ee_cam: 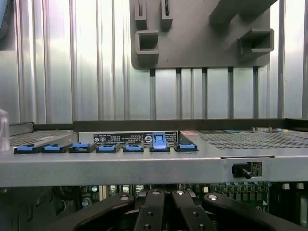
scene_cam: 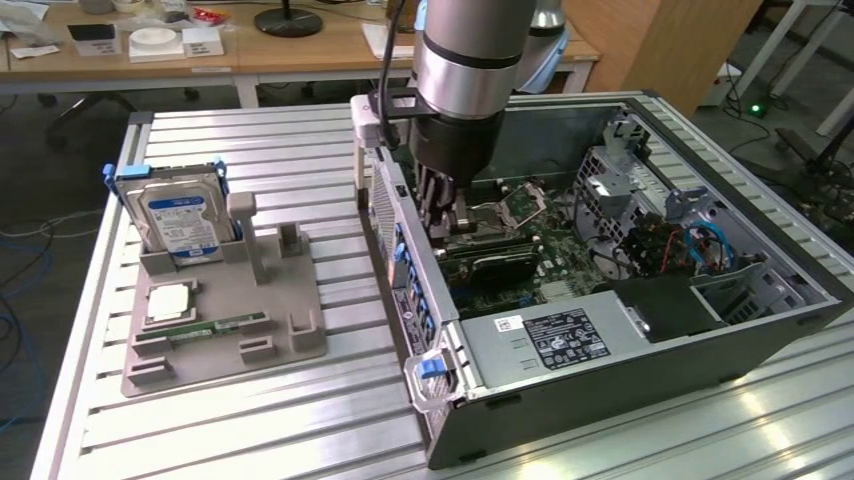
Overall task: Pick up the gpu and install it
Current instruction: 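Press down on the gpu until it lock into place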
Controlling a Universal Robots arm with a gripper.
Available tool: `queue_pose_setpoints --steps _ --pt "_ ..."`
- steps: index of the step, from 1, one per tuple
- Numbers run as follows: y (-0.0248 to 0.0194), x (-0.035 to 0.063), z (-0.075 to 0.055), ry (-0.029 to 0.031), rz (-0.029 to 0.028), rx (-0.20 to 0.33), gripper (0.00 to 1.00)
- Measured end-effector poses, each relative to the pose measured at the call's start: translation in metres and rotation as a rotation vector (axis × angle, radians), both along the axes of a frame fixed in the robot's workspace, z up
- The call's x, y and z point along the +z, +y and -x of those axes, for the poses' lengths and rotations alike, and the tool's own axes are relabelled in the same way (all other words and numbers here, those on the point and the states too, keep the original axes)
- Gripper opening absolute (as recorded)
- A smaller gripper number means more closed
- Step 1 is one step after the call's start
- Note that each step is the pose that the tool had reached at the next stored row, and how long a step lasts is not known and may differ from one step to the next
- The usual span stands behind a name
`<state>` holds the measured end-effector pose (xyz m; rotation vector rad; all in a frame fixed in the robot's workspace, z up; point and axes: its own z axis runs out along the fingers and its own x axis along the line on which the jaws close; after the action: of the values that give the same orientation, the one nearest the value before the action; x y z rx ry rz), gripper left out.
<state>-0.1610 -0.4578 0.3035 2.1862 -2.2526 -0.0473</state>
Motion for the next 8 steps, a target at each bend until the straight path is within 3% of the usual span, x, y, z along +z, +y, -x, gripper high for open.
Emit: queue_pose_setpoints --steps 8 --pt "0.0017 -0.0013 -0.0001 0.0036 -0.0001 0.001 0.11"
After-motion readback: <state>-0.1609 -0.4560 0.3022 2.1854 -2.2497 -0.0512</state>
